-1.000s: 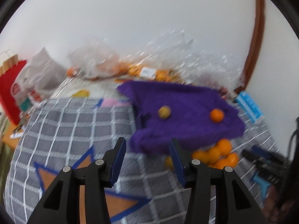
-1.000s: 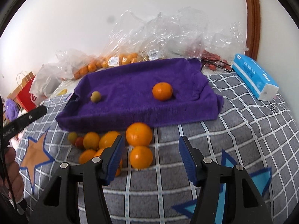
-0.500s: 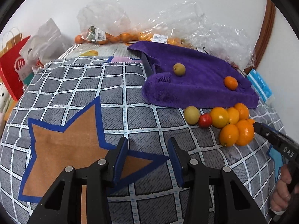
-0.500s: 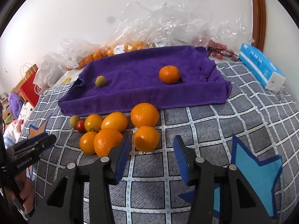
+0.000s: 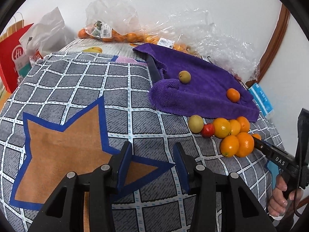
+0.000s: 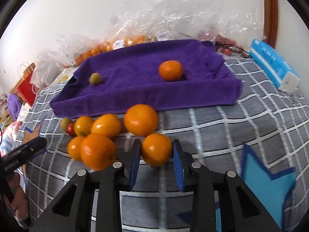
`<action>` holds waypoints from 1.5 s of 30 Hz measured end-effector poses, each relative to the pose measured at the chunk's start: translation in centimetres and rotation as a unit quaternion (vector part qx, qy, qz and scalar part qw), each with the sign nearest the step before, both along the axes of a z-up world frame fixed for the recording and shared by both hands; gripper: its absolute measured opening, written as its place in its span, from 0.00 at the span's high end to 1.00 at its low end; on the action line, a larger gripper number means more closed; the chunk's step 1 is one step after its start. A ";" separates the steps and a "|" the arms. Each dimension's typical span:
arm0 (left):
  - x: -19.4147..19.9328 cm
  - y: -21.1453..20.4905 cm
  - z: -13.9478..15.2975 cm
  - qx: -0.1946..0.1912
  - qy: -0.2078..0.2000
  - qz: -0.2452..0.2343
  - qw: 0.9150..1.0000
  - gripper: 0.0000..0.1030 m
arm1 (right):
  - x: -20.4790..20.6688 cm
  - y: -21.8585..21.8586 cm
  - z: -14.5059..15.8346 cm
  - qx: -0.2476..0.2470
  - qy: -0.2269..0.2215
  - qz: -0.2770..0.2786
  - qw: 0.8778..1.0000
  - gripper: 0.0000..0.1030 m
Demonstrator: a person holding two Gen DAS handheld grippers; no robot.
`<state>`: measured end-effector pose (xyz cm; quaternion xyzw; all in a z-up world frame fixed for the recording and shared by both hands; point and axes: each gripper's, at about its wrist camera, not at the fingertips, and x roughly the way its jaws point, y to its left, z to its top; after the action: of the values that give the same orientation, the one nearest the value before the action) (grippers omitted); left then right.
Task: Organize fruits
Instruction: 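Grasp another yellow fruit with the left tool while the right tool grasps an orange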
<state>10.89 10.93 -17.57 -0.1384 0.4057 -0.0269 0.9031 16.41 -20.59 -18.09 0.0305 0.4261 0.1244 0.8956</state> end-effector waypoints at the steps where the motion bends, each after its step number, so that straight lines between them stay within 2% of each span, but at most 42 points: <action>1: 0.0 -0.1 0.0 0.001 -0.001 0.000 1.000 0.60 | 0.0 -0.1 -0.1 0.004 0.002 0.001 1.000 0.69; 4: -0.3 -1.1 0.4 0.002 0.001 -0.024 1.000 0.71 | -0.1 0.1 -0.3 -0.004 -0.003 0.006 1.000 0.69; 7: 0.3 -2.5 1.1 -0.020 0.008 -0.038 0.999 0.72 | -0.3 0.9 -0.1 -0.029 -0.017 0.009 0.999 0.69; 11: 2.3 -4.6 1.9 -0.015 0.002 -0.054 0.998 0.72 | -0.6 0.6 0.0 -0.022 -0.023 0.006 0.999 0.69; 14: 3.5 -5.2 1.9 -0.027 -0.003 -0.044 0.999 0.72 | -0.5 -0.2 0.0 0.000 -0.022 -0.002 1.000 0.69; 20: 5.3 -4.5 1.2 -0.051 0.011 0.001 0.999 0.76 | -0.7 -0.4 0.1 -0.002 -0.029 -0.013 0.999 0.69; 22: 5.7 -4.6 0.5 -0.051 0.026 -0.001 0.998 0.79 | -0.7 -0.3 0.2 0.005 -0.030 -0.009 0.999 0.69; 27: 5.2 -4.0 0.8 -0.060 0.020 -0.002 0.998 0.80 | -0.7 -0.3 0.2 0.006 -0.030 -0.007 1.000 0.69; 29: 4.5 -3.4 1.3 -0.054 0.020 0.000 0.998 0.80 | -0.7 -0.4 0.2 0.008 -0.031 -0.009 0.999 0.69; 33: 2.9 -2.7 1.2 -0.010 0.034 0.001 0.999 0.80 | -0.6 -0.3 0.1 0.009 -0.029 -0.007 1.000 0.69; 38: 2.4 -3.1 -0.3 -0.008 0.025 -0.019 0.999 0.72 | -0.6 -0.2 0.0 0.006 -0.029 -0.007 1.000 0.69; 41: 2.1 -3.7 -0.4 0.017 0.004 -0.011 1.000 0.77 | -0.6 -0.4 0.0 0.008 -0.028 -0.013 1.000 0.69; 45: 2.1 -3.3 -0.5 0.003 0.003 -0.006 1.000 0.77 | -0.6 -0.3 -0.1 0.005 -0.028 -0.010 1.000 0.69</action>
<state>13.03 7.66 -18.06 -0.1336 0.4089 -0.0308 0.9022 15.80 -20.91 -18.16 0.0355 0.3997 0.1183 0.9083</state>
